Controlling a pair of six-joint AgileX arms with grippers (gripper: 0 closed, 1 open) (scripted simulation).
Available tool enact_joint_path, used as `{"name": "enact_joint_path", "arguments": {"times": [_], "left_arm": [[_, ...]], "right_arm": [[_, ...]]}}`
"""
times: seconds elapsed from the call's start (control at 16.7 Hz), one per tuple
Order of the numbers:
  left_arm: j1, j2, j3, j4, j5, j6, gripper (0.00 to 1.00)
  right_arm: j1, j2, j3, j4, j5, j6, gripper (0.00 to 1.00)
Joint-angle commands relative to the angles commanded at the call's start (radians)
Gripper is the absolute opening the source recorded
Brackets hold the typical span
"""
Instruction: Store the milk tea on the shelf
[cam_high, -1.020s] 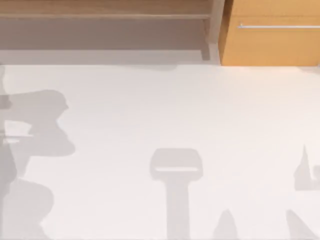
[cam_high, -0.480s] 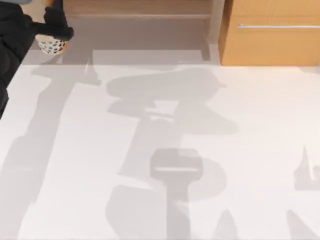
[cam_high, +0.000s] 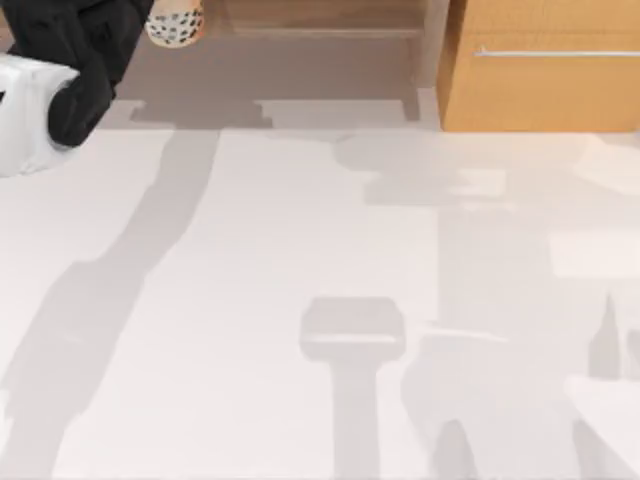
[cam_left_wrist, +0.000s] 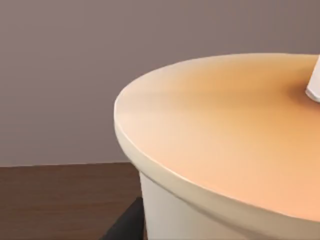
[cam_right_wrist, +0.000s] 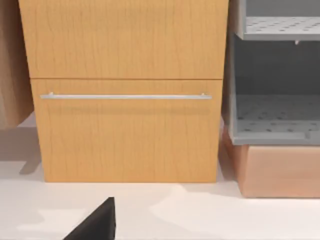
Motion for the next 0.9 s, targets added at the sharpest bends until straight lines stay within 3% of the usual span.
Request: {"name": "enact_joint_path", "arguments": {"times": [0.36, 0.9], "left_arm": [[-0.021, 0.071, 0.232, -0.217, -0.117, -0.013, 0.00], [-0.021, 0.065, 0.244, -0.246, -0.126, -0.015, 0.00]], "right_arm": [[0.000, 0.000, 0.000, 0.000, 0.000, 0.000, 1.00], [0.000, 0.000, 0.000, 0.000, 0.000, 0.000, 1.00]]}}
